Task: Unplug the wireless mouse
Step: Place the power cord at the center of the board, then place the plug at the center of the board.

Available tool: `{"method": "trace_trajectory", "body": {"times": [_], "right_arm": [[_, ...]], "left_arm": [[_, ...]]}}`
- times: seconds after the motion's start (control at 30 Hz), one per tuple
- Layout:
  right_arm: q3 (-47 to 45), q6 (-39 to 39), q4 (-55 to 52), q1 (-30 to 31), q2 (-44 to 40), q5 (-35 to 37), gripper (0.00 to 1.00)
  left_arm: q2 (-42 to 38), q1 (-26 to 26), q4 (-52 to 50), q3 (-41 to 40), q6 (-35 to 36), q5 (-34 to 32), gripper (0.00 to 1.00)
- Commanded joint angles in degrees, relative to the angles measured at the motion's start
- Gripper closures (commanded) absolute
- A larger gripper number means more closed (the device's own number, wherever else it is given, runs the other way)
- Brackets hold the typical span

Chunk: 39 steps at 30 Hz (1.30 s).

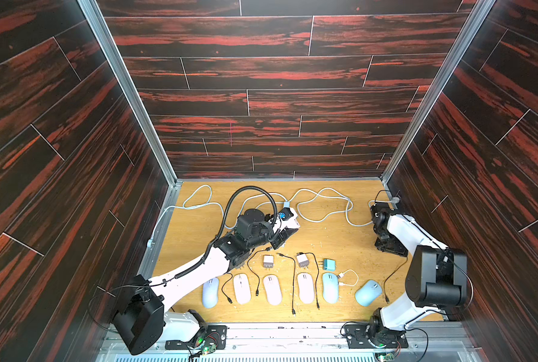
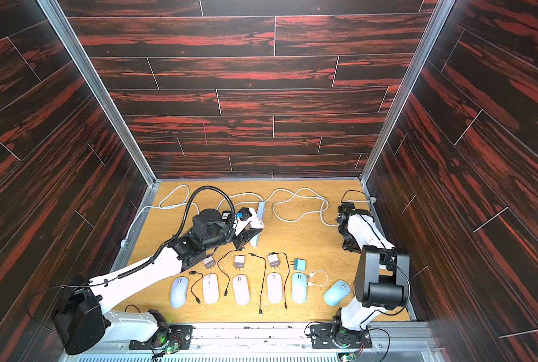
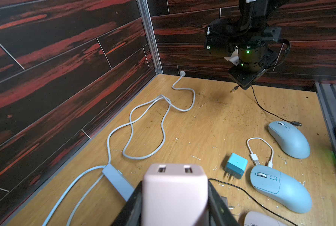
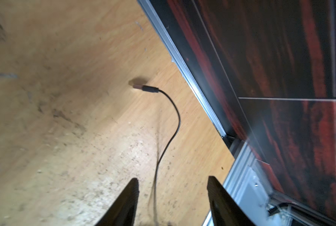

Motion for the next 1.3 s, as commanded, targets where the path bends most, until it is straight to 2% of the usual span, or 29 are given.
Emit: {"method": "trace_trajectory", "body": {"times": [0.0, 0.1, 0.13, 0.2, 0.27, 0.37, 0.47, 0.57, 0.7, 0.87, 1.03, 1.27], "right_arm": [[-0.1, 0.0, 3.1, -0.3, -5.6, -3.6, 0.4], [-2.4, -2.5, 9.7, -0.2, -13.1, -11.7, 0.39], [-3.5, -3.7, 12.2, -0.2, -15.9, -16.4, 0.39], [-6.0, -6.3, 17.9, -0.2, -21.4, -28.4, 0.4], [-8.9, -7.9, 23.3, -0.2, -26.3, -43.8, 0.4], [-11.9, -7.2, 28.8, -0.1, -30.4, -63.0, 0.38], [-14.0, -3.8, 34.6, 0.8, -32.1, -77.8, 0.34], [-14.3, -2.3, 39.0, 3.5, -31.8, -88.1, 0.29], [-11.4, -2.1, 39.1, 8.4, -29.4, -90.1, 0.26], [-6.1, -3.1, 38.2, 17.1, -24.9, -87.9, 0.25], [-3.0, -3.3, 39.6, 23.3, -19.8, -86.8, 0.25], [0.2, -6.2, 35.5, 26.9, -15.2, -81.5, 0.28]], "left_arm": [[0.8, 0.3, 2.5, 1.6, -3.6, 0.4, 1.0], [2.8, 0.3, 3.2, 2.6, -6.5, 0.4, 1.0], [3.6, 0.3, 3.3, 3.1, -7.5, 0.6, 1.0], [5.0, 0.2, 4.2, 3.7, -9.0, 1.3, 1.0], [6.1, 0.2, 6.5, 3.3, -8.9, 3.0, 1.0], [6.5, -0.1, 10.3, 1.8, -5.4, 5.9, 1.0], [6.7, -0.2, 11.4, 1.4, -2.1, 7.5, 1.0], [6.4, -0.2, 10.0, 1.7, 1.5, 9.6, 1.0], [5.6, -0.3, 4.1, 3.0, 8.4, 12.0, 1.0], [3.3, -0.3, -1.2, 3.2, 13.0, 8.3, 1.0], [1.0, -0.3, -2.6, 2.5, 13.8, 6.6, 1.0], [0.3, -0.3, -2.0, 2.1, 13.6, 6.6, 1.0]]}}
